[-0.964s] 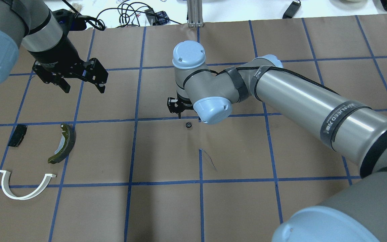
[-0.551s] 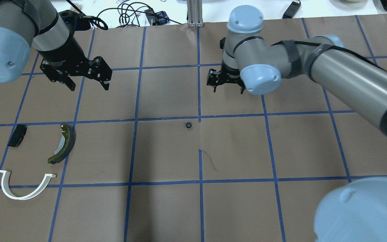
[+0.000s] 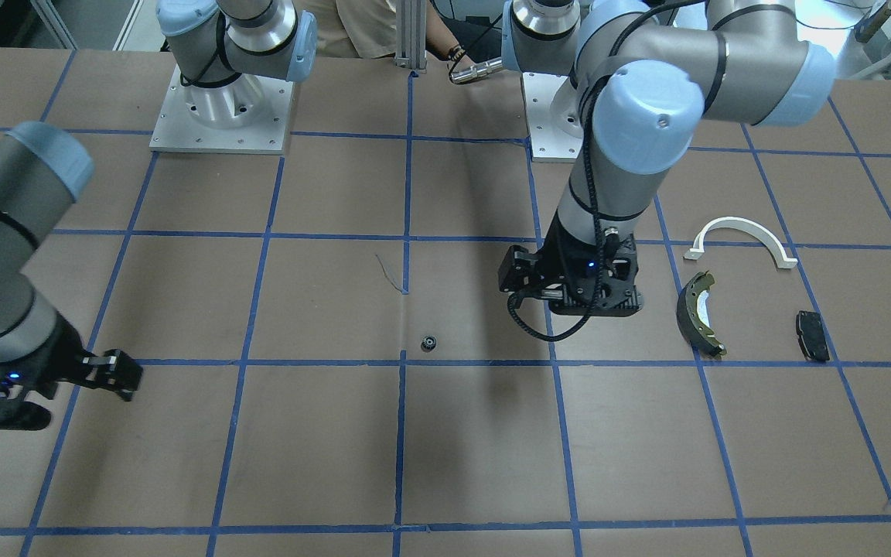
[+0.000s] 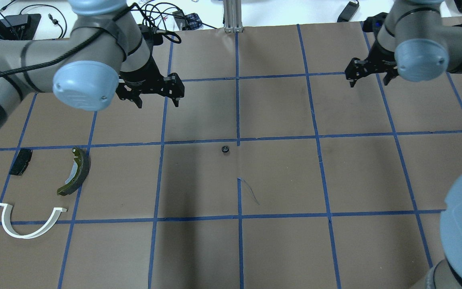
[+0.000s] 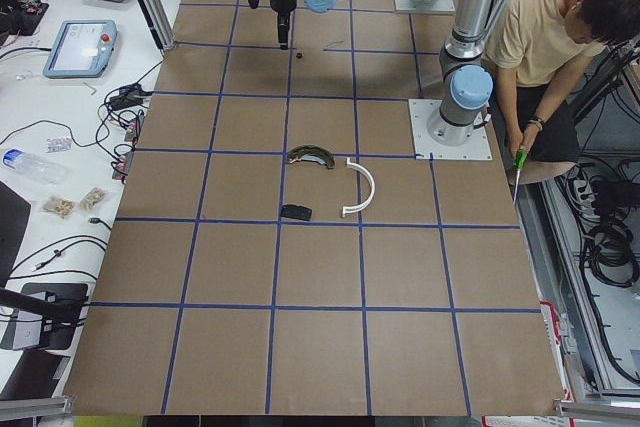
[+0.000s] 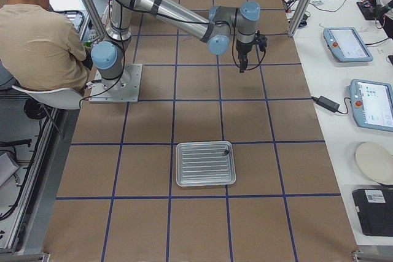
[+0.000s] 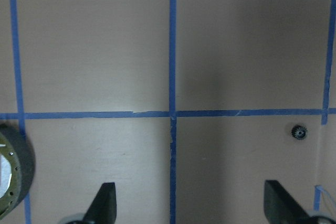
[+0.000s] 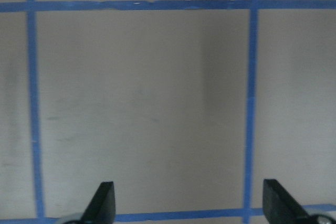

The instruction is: Place bearing gear from tray to pile

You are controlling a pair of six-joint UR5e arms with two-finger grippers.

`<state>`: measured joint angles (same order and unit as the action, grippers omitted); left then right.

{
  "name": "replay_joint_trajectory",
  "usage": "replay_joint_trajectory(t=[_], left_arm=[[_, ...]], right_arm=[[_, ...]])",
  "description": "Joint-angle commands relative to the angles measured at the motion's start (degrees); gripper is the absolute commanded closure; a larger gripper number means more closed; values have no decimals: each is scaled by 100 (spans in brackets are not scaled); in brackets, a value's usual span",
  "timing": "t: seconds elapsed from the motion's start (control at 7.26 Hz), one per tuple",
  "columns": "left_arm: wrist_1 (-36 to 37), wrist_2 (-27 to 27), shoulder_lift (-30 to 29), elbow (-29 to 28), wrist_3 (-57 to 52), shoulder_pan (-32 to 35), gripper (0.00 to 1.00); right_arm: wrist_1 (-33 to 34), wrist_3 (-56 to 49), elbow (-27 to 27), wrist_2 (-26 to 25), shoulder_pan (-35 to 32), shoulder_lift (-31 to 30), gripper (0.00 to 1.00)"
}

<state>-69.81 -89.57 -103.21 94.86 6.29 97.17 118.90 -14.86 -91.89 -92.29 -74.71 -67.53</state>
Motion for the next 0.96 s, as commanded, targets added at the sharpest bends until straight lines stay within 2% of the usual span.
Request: replay_joint_trajectory(t=[0.0,0.41,0.69,0.83], left_arm=[[799,10,-540,250,503,607,0],[1942,19,-1095,761,786,1031,0],[2085,19,-1411,788,795,1093,0],[2251,10,-1534,788,795,1198,0]], right_arm=[[46,-1233,284,-149,1191,72,0],[19,-1974,1013,-149,2282,729,0],[19,-2599,1611,-210,2732,1353,0],[28,-2627,1613,-193,2795,1565,0]])
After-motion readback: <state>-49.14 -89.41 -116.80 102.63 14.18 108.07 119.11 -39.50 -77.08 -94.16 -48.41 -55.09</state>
